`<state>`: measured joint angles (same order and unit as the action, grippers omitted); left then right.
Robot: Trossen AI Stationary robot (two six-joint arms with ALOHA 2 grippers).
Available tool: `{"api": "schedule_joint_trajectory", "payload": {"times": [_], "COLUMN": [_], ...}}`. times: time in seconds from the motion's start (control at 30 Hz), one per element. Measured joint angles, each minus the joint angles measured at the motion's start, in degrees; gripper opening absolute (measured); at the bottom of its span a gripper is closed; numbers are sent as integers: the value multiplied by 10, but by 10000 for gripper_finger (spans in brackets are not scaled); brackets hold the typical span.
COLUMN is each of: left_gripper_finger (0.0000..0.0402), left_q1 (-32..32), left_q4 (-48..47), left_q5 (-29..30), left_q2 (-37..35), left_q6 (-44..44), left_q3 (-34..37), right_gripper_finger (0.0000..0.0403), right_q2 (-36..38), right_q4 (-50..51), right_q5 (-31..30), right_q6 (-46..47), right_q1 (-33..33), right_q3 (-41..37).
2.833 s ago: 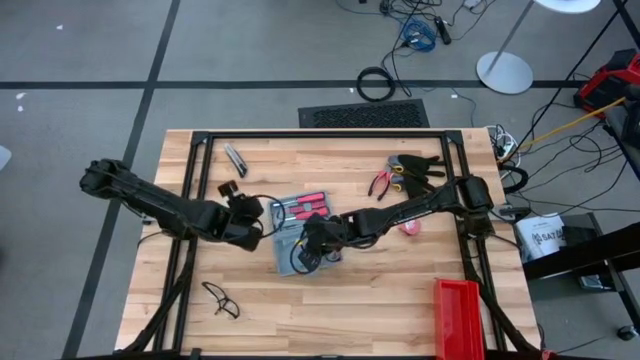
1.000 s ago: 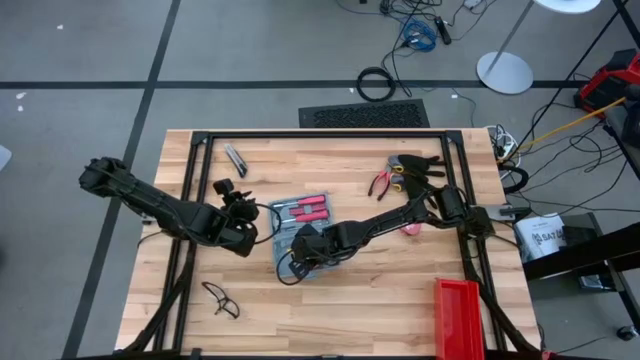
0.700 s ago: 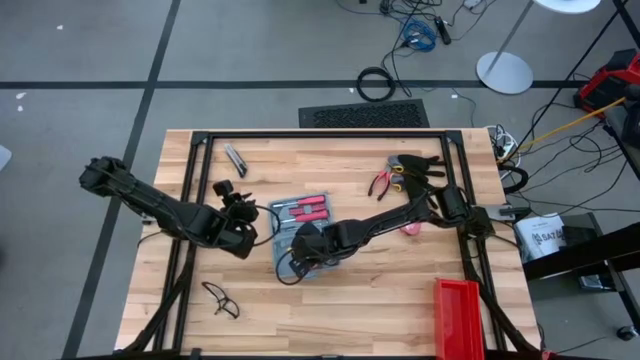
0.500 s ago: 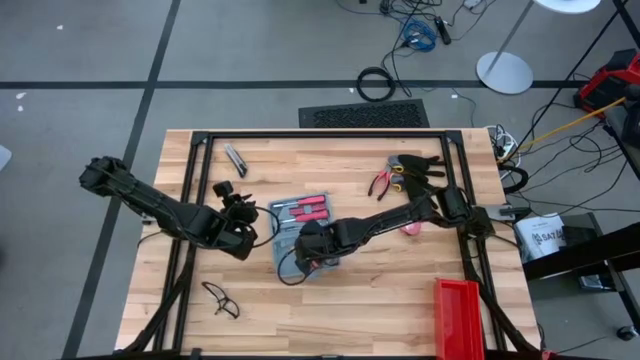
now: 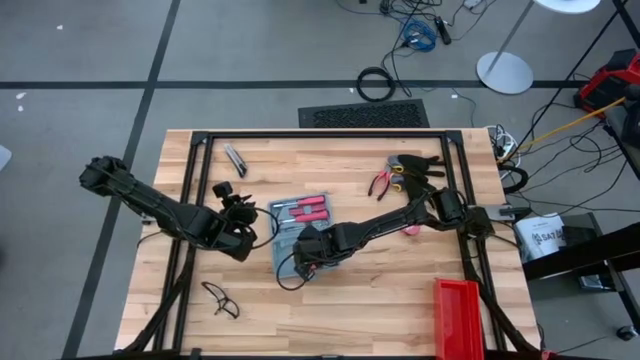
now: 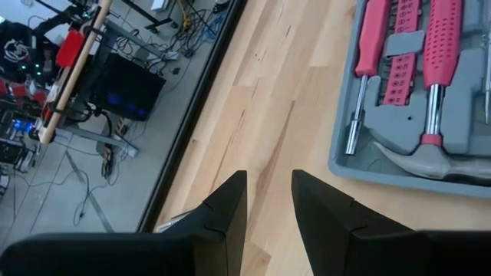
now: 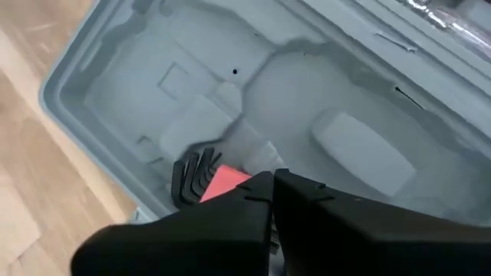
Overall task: Prefit tool cases
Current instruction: Put the pink hex key into the gray prefit tool case
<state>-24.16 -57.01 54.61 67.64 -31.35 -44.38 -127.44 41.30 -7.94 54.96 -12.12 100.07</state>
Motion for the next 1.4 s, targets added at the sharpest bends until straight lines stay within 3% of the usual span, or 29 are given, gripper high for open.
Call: {"api": "schedule_joint_trajectory", "payload": {"times": [0.5, 0.63, 0.8, 1.0, 1.4], "left_gripper_finger": [111, 111, 111, 111, 111], "left_q1": [0, 0, 1, 15, 28], "left_q4": [-8, 12, 214, 453, 495], "left_q5": [-8, -63, -181, -245, -248], "left_q2": [0, 1, 3, 20, 103], "left_q6": [-14, -7, 97, 185, 167], "left_q3": [0, 2, 60, 120, 125], "right_gripper_finger": [0, 0, 0, 0, 0], "right_q2": [2, 2, 3, -1, -47], "right_q4": [1, 51, 105, 109, 82], "right_q5": [68, 68, 51, 53, 100], "right_q6": [11, 0, -31, -51, -74], "right_q1": [-4, -8, -23, -31, -25], "right_q3": [1, 32, 86, 90, 89]}}
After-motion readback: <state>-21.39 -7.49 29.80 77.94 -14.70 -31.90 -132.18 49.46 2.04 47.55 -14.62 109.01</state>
